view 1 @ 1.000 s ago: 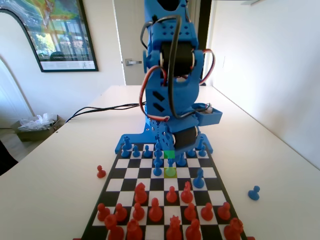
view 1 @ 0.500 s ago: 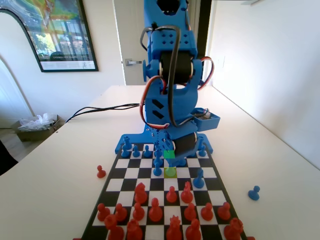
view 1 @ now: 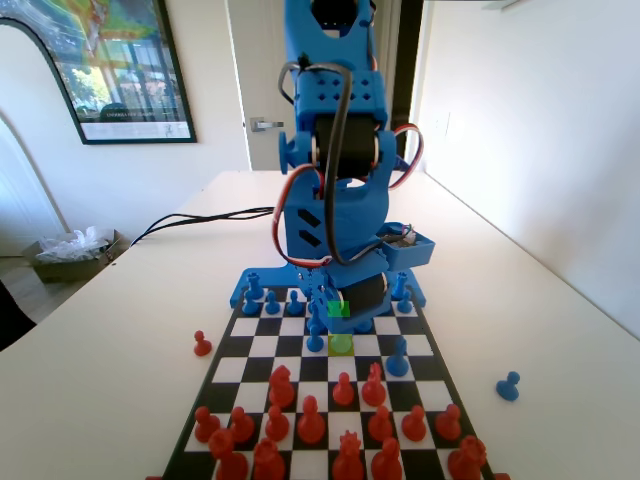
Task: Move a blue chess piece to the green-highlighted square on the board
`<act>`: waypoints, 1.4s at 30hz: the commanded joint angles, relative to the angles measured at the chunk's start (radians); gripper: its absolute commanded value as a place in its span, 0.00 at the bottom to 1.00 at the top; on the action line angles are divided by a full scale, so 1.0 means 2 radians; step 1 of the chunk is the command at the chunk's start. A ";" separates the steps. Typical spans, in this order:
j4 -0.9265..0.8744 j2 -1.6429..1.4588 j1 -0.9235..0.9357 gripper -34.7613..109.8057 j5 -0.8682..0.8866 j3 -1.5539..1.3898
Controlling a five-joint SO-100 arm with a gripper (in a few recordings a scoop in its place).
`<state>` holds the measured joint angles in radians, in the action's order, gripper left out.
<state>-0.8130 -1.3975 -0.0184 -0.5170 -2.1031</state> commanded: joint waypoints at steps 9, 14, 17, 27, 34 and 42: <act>-0.002 -0.009 -0.012 0.25 -0.006 -0.002; -0.025 -0.023 -0.013 0.25 -0.013 0.005; -0.035 -0.041 -0.018 0.25 -0.015 0.000; -0.066 -0.110 -0.041 0.25 -0.008 -0.037; -0.073 -0.139 -0.045 0.25 -0.009 -0.067; -0.066 -0.145 -0.019 0.25 -0.016 -0.097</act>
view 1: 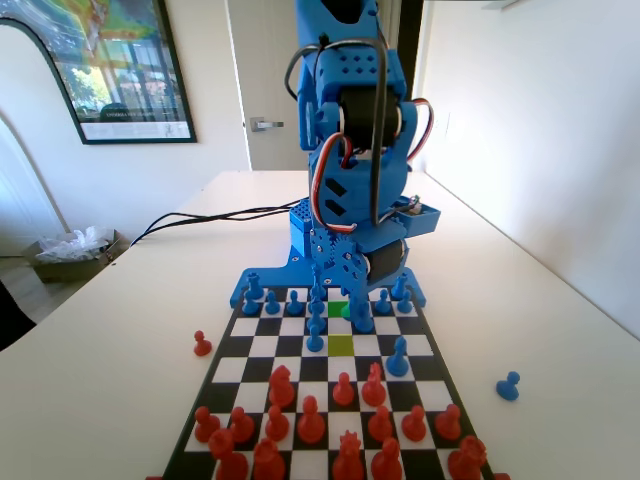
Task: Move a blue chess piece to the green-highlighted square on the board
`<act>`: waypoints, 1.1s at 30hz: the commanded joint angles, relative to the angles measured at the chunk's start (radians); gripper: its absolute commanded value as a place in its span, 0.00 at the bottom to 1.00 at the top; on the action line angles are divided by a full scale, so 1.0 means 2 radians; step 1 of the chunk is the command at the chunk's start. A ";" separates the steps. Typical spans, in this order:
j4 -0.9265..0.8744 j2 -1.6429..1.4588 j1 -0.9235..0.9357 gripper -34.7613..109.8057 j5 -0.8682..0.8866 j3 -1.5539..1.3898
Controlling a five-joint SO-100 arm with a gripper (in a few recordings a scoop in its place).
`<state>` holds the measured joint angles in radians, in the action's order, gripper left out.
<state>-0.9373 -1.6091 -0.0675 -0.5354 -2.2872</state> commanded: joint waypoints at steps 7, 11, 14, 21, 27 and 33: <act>0.005 -0.044 0.015 0.25 -0.015 -0.026; 0.012 -0.044 0.016 0.25 -0.018 -0.035; 0.016 -0.044 0.017 0.25 -0.019 -0.040; 0.028 -0.044 0.015 0.25 -0.021 -0.051; 0.041 -0.044 0.009 0.25 -0.023 -0.057; 0.040 -0.043 0.003 0.25 -0.018 -0.053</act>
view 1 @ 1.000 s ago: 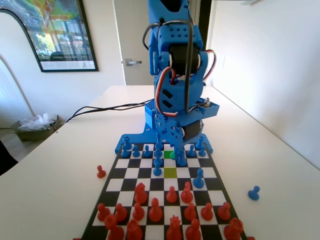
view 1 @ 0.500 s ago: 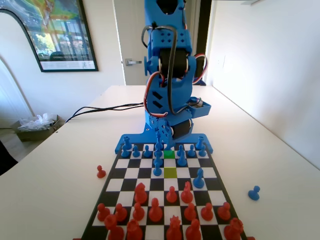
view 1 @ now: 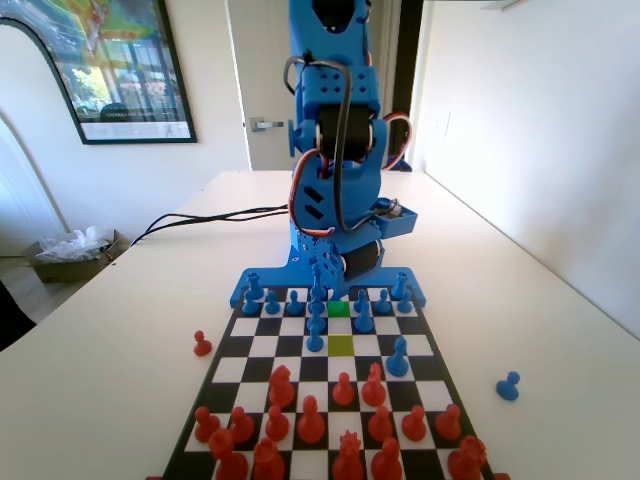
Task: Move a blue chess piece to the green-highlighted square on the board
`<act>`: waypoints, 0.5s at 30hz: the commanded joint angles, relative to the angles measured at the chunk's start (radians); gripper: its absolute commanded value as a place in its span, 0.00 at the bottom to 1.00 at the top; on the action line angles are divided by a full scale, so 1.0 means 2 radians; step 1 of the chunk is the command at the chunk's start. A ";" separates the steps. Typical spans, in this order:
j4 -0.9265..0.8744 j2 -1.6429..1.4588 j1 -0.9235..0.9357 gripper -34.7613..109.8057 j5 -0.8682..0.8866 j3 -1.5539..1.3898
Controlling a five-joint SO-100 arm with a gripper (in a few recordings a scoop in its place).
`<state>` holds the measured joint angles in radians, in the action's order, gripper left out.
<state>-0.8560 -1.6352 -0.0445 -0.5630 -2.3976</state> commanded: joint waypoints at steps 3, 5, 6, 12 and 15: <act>0.001 -0.030 -0.009 0.25 -0.005 0.001; 0.003 -0.030 -0.009 0.25 -0.007 -0.002; 0.005 -0.029 -0.009 0.25 -0.008 -0.005; 0.012 -0.028 -0.008 0.25 -0.012 -0.012; 0.014 -0.028 -0.007 0.25 -0.015 -0.015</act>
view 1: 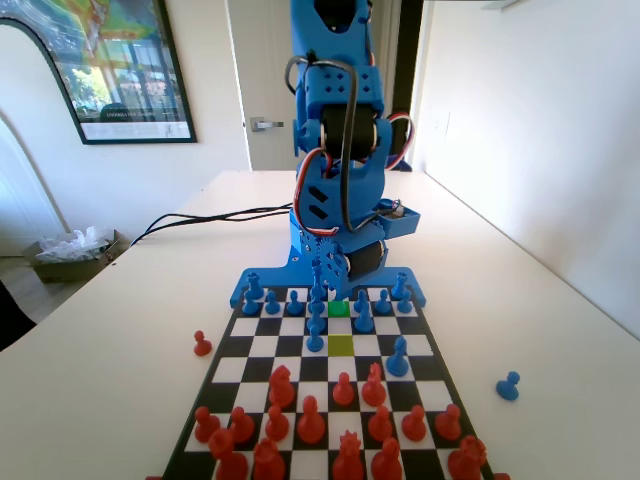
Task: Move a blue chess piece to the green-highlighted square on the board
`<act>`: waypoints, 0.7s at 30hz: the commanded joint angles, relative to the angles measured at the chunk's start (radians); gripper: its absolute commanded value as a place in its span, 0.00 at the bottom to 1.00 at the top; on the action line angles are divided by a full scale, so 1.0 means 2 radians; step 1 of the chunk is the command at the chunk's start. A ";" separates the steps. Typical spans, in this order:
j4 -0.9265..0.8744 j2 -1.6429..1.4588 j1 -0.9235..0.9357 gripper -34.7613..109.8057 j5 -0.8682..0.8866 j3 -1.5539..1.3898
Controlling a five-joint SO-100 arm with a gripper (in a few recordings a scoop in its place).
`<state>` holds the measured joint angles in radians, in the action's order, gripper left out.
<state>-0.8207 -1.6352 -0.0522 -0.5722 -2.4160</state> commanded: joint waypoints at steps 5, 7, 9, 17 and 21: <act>-0.003 -0.028 -0.002 0.25 -0.012 -0.005; -0.002 -0.028 -0.002 0.25 -0.014 -0.006; -0.001 -0.028 -0.001 0.25 -0.015 -0.007; -0.001 -0.028 0.000 0.29 -0.017 -0.004; -0.001 -0.028 0.000 0.33 -0.019 -0.002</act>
<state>-0.8191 -1.6352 -0.0383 -0.5906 -2.4314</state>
